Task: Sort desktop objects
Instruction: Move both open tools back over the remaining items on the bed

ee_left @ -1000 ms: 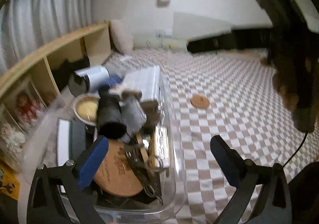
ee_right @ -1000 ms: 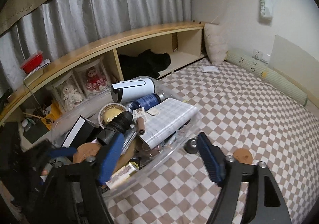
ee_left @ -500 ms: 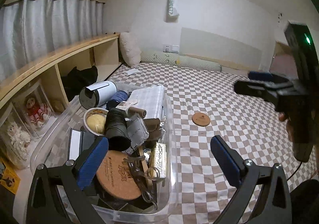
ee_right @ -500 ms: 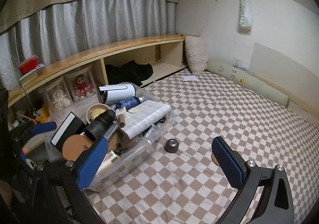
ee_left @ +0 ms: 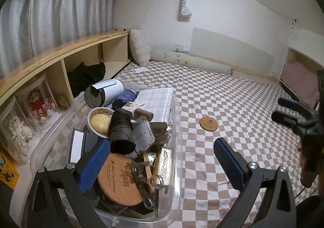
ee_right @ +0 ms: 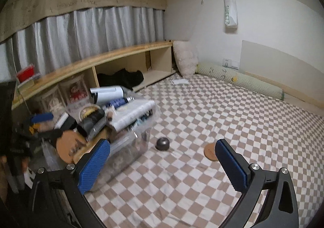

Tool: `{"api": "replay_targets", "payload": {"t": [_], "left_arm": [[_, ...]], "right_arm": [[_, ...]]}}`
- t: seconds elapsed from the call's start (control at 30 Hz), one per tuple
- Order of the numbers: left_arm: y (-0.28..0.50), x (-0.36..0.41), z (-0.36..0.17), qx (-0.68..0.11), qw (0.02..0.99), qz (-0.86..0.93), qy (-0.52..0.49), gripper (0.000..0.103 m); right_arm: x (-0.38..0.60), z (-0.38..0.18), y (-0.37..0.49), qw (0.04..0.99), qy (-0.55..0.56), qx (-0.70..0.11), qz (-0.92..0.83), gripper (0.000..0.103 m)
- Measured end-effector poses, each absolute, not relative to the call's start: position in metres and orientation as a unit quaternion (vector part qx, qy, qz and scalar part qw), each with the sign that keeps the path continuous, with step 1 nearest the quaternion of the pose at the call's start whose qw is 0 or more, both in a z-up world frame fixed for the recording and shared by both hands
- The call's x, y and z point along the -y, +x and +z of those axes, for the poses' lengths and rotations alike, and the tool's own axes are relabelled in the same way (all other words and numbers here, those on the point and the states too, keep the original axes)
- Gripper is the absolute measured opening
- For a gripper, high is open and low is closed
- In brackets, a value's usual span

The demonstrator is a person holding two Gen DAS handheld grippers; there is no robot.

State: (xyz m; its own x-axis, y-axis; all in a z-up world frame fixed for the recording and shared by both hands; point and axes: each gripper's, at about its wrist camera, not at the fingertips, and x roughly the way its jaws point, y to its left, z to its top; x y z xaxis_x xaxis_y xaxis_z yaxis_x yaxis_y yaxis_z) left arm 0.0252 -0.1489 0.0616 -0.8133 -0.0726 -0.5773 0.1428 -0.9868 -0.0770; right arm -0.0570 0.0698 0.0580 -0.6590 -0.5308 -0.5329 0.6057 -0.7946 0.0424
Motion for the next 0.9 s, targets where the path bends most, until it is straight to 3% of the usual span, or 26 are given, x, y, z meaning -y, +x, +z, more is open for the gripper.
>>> {"api": "replay_targets", "payload": {"t": [0.47,0.9], "left_arm": [[-0.012,0.103,0.044,-0.023,0.031,-0.946,0.323,0.103],[-0.073,0.03,-0.001,0.025,-0.036,-0.926,0.374,0.103]], "right_arm": [[-0.104,0.019,-0.065,0.271,0.29,-0.079,-0.914,0.103],[-0.141,-0.025,-0.098,0.222,0.377,-0.082,-0.895,0.103]]}}
